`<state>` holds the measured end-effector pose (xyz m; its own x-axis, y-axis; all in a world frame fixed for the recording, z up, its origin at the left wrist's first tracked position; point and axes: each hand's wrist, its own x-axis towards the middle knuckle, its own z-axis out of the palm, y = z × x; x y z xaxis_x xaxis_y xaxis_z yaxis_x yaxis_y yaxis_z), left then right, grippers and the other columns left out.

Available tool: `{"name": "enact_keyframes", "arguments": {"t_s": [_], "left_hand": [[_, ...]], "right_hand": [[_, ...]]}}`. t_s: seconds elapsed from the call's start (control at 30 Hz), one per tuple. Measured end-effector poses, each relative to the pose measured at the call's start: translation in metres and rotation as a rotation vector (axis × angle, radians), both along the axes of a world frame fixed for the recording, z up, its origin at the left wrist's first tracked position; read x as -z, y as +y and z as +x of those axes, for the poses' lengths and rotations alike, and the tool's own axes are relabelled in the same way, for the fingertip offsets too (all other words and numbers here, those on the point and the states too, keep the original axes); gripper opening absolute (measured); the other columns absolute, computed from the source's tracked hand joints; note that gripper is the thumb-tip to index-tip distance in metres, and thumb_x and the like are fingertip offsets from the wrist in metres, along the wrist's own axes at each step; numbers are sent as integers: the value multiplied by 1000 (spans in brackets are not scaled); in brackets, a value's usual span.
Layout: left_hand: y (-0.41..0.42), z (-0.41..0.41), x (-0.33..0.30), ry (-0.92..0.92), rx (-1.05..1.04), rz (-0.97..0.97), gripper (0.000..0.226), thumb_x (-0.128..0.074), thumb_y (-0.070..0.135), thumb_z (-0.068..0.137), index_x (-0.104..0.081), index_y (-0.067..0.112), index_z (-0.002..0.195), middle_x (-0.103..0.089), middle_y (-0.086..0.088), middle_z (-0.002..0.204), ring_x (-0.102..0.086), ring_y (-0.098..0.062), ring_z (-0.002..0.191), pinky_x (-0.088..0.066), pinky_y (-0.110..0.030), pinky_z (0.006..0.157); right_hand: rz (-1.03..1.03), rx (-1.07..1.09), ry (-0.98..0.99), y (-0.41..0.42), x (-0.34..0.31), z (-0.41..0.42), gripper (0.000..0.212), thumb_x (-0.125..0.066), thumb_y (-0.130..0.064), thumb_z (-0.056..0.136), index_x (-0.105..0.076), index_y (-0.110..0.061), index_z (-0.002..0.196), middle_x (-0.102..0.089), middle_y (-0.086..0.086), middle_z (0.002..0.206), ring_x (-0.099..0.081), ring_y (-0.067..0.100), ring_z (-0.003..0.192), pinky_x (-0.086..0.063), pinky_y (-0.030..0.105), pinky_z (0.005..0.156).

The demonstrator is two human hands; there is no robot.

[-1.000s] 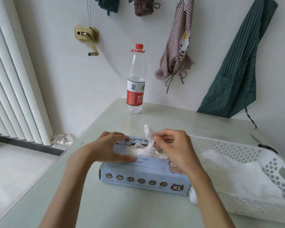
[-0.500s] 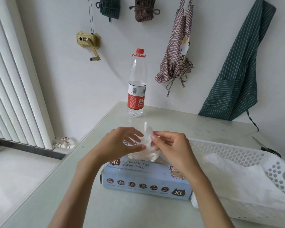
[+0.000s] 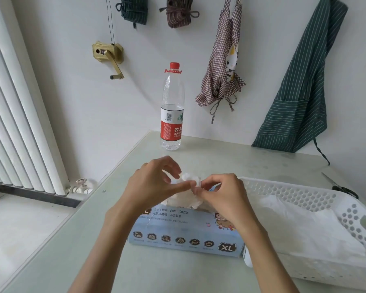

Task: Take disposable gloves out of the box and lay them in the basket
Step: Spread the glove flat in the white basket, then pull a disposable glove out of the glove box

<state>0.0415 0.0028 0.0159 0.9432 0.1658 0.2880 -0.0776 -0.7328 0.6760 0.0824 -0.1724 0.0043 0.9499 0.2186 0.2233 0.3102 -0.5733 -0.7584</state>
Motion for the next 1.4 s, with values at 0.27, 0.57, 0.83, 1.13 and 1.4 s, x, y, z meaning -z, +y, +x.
{"name": "enact_keyframes", "arguments": {"t_s": [0.27,0.57,0.83,1.13,1.4], "left_hand": [[9,4,12,135,25,-112,25,-84,25,70,-61,29,81,-71,11,76,-67,0,66,-55,-25,70],[16,5,10,86,20,116,16,-65,24,88,-70,39,90,-69,19,96,-62,1,93,-50,-28,82],[-7,-3,-1,89,138,203,32,-71,60,69,-62,40,92,-61,28,92,-56,6,89,-41,-19,73],[18,-1,6,134,-47,193,7,-75,34,77,-71,37,81,-68,22,76,-64,4,79,-53,-28,76],[28,-4,4,258,-88,284,8,-75,39,74,-66,36,73,-67,22,79,-63,-2,82,-52,-27,74]], "right_hand": [[129,-67,150,-22,-7,12,2,-74,-24,82,-75,-24,80,-69,-13,67,-58,-6,55,-42,10,59],[193,-21,100,-24,-11,10,12,-74,-32,81,-73,-22,75,-72,-9,72,-67,2,73,-44,13,64],[134,18,33,-12,-10,3,15,-75,-33,79,-70,-24,69,-68,-13,67,-61,0,65,-44,19,63],[103,-67,-34,-31,-18,11,15,-70,-30,84,-64,-20,74,-64,-17,105,-58,0,95,-40,17,80],[84,-173,136,-39,-25,6,31,-82,-22,72,-60,-22,94,-73,-4,71,-57,2,56,-44,16,57]]}}
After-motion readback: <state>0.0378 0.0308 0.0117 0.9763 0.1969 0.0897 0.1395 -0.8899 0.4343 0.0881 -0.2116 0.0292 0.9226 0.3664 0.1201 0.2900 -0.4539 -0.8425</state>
